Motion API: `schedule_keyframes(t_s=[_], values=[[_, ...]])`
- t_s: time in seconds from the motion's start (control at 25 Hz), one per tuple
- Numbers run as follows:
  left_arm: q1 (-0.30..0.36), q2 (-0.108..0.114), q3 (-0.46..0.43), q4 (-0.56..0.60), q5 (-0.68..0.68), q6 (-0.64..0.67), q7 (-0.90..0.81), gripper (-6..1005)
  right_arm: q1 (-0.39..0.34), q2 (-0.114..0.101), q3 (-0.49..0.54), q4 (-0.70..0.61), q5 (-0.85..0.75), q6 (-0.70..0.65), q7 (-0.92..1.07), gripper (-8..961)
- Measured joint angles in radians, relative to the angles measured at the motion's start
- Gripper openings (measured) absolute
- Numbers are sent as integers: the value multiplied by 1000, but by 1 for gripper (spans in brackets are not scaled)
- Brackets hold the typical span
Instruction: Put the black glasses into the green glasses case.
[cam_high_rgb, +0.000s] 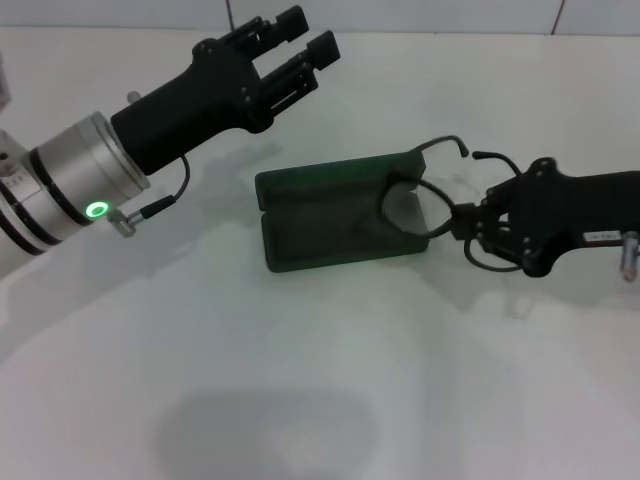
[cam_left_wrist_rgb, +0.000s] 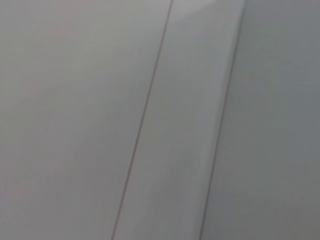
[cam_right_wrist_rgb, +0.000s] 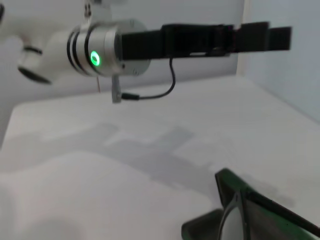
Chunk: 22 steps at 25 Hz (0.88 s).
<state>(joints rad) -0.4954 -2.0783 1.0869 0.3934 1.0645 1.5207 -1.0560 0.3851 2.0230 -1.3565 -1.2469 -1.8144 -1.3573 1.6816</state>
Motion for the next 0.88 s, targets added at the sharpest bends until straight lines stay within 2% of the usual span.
schedule_keyframes(t_s=[0.2,0.4,0.56,0.68,0.88], values=[[-2,3,-2,6,-6,41,-25,547,-27,0,76,67,115,-40,-132,68],[-18,23,9,46,29,86,-135,546,-53,-5,131,188,293,-126,-372,69],[-61,49,13,97,131,105,-314,546,-54,-4,146,294,364,-170,-556,68],[-118,66,13,97,210,105,-433,547,-47,-2,142,354,386,-191,-668,69],[-178,66,12,93,296,97,-499,548,-36,0,134,409,394,-244,-793,72]])
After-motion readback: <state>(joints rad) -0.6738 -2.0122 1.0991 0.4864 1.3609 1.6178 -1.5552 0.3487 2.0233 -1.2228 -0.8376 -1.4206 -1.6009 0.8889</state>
